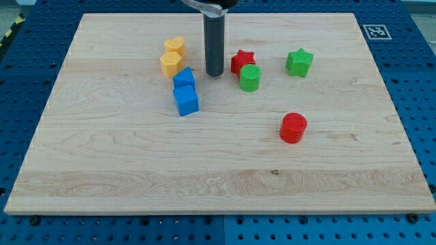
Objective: Separate the red star and green circle
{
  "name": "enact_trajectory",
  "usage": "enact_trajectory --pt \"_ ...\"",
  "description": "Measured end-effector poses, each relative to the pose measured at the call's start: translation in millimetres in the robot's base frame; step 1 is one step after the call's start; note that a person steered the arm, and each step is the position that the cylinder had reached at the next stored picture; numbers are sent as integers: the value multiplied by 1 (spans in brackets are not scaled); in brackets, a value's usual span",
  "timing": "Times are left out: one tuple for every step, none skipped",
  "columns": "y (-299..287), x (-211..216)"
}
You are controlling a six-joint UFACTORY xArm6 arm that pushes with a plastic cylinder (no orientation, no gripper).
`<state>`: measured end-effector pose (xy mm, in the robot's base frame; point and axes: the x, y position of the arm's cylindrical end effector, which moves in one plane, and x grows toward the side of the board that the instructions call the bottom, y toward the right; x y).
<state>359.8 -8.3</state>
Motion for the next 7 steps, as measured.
enact_trajectory --pt "21 -4" --pt "51 -4" --pt "61 -4" --pt "33 -3" --pt "27 -2" --pt "42 4" --pt "61 14"
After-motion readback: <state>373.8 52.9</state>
